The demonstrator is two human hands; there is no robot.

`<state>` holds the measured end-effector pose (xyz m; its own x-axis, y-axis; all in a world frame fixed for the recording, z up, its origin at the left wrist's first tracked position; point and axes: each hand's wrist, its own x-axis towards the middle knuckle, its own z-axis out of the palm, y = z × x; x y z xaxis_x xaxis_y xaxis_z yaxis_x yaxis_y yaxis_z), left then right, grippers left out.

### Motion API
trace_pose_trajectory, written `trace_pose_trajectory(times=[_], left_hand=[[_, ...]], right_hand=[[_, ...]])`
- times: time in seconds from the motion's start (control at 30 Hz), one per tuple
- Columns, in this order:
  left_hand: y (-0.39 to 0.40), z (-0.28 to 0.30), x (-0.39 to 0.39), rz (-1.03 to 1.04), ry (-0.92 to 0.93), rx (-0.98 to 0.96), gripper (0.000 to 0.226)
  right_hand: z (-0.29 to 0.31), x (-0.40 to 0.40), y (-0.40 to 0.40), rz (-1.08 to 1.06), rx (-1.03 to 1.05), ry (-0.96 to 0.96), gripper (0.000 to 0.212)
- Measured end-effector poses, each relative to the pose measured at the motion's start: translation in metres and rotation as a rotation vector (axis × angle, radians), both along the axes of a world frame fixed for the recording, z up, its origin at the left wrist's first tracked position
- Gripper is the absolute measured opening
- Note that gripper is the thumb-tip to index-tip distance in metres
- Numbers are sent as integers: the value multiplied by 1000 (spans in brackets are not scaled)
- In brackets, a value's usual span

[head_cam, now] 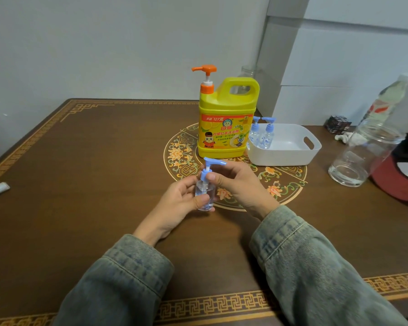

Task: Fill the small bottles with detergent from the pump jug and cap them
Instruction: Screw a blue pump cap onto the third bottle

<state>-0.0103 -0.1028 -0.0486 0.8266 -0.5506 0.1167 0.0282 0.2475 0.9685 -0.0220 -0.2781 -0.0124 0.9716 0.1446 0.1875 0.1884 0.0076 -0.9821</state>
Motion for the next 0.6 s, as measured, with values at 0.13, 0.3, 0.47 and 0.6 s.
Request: trace_pose_trajectory(times=[0.13,0.3,0.47,0.6], left_hand=[[0,-3,0,-45,41,-3,51],[-2,-5,1,111,-102,140,39],[-3,-3,2,175,-48,111,46],[-1,-1,3,107,140,-43,43]], right_hand=[[-1,0,0,96,3,47,28],[-5,0,8,-30,59,36,23],[-5,2,20,-110,62,35,27],[2,3,15,-199,-9,-22,21]])
